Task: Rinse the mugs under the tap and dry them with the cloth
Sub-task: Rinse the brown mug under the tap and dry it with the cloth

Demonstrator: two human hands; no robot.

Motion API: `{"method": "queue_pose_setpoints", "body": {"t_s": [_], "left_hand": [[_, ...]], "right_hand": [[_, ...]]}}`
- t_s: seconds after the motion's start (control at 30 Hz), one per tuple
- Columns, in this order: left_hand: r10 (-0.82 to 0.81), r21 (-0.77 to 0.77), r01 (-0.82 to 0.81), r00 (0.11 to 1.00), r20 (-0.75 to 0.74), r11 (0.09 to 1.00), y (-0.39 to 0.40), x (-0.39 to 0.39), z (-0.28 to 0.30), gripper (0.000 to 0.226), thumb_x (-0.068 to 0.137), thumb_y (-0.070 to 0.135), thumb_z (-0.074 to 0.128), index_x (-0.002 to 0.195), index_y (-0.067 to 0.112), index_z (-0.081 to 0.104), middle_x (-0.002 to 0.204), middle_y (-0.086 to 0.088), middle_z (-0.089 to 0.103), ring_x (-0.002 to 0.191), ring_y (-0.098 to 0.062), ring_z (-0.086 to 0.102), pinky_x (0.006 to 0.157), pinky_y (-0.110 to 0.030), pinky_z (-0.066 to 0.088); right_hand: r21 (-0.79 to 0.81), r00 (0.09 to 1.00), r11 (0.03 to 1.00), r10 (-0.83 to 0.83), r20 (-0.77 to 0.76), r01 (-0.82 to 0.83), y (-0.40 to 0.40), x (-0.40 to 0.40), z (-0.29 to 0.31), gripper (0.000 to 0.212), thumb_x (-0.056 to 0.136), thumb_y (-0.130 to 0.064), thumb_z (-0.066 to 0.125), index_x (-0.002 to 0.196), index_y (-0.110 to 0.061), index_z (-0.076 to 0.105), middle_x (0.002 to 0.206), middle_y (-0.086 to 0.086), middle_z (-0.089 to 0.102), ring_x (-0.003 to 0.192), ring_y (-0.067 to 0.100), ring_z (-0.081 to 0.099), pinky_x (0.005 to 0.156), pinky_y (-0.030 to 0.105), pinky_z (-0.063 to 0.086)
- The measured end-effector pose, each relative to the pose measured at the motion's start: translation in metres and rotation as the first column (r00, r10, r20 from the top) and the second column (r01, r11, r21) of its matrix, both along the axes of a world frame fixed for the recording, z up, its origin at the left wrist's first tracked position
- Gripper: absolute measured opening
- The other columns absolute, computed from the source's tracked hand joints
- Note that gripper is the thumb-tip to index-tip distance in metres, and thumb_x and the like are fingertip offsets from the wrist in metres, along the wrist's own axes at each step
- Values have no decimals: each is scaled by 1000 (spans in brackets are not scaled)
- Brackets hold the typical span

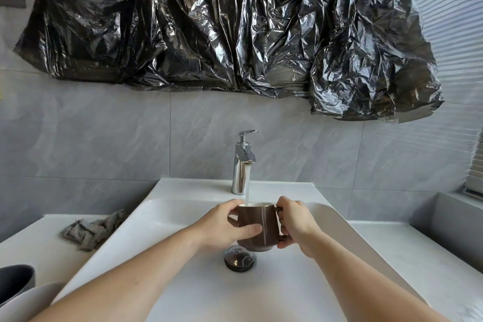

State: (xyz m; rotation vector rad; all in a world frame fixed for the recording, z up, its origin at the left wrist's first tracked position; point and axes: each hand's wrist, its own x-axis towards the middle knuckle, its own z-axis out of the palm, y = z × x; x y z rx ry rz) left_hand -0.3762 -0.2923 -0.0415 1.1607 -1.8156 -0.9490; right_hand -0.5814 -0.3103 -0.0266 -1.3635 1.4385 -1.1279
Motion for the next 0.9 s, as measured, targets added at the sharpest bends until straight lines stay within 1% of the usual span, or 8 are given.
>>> {"method": "queue_pose_setpoints", "body": {"t_s": [0.13, 0.23, 0.33, 0.4, 0.47, 0.63, 0.77, 0.9], "left_hand": [[-22, -20, 22, 1000, 17, 1000, 3, 2, 3, 49, 92, 34, 77, 136, 25, 56, 127, -5, 68, 97, -16, 73, 100, -38, 57], [-13, -23, 14, 1000, 25, 1000, 5, 4, 8, 16, 102, 28, 65, 116, 21, 62, 118, -1, 70, 87, -11, 66, 88, -37, 57], [52, -40, -49, 996, 75, 998, 2, 4, 8, 12, 104, 28, 61, 98, 19, 65, 113, 2, 68, 100, -11, 64, 98, -38, 54], [104, -92, -93, 986, 129, 991, 1, 5, 6, 15, 103, 30, 62, 89, 26, 65, 117, 7, 64, 110, -5, 60, 98, -16, 45], [101, -92, -91, 989, 106, 992, 2, 4, 8, 18, 104, 30, 62, 86, 28, 66, 106, 12, 67, 98, 4, 59, 84, -3, 40], [71, -46, -77, 991, -117, 996, 3, 1, 13, 19, 105, 17, 58, 90, 11, 66, 78, 2, 58, 72, -8, 51, 74, -21, 44], [106, -19, -109, 989, -106, 994, 6, 0, 15, 28, 107, 22, 56, 101, -3, 68, 84, -11, 58, 78, -20, 50, 65, -21, 43], [163, 6, -164, 982, -99, 986, 7, -5, 15, 28, 108, 27, 54, 95, 4, 66, 85, -13, 58, 78, -21, 51, 64, -23, 44]], "right_hand": [[0, 1000, 1000, -27, 16, 27, -3, -3, -1, 17, 88, -22, 48, 74, -14, 49, 66, 4, 37, 51, 23, 38, 46, 37, 54], [-2, 999, 999, -46, 19, 46, -5, -4, -3, 18, 89, -24, 50, 74, -15, 51, 62, 1, 38, 49, 21, 38, 44, 32, 50], [16, 998, 998, -61, 0, 61, -6, -3, -4, 25, 89, -30, 55, 68, -18, 48, 53, -4, 39, 45, 18, 37, 42, 22, 38], [50, 998, 997, -58, 4, 58, -7, -3, -5, 30, 91, -35, 57, 69, -19, 47, 54, -5, 38, 45, 17, 35, 42, 20, 32], [91, 998, 995, -37, 54, 32, -8, -2, -6, 37, 96, -41, 59, 69, -19, 50, 57, -3, 38, 44, 16, 34, 42, 20, 28], [93, 976, 995, -2, 217, -18, -10, 0, -5, 38, 101, -44, 61, 80, -14, 69, 57, -4, 47, 48, 11, 38, 43, 22, 25], [81, 966, 994, 50, 253, -72, -9, 1, -3, 34, 103, -40, 61, 76, -19, 66, 62, -5, 53, 50, 8, 40, 45, 19, 25], [52, 981, 996, 65, 185, -76, -6, 7, -1, 23, 97, -36, 68, 86, -18, 76, 65, -7, 65, 56, 10, 49, 56, 25, 33]]}}
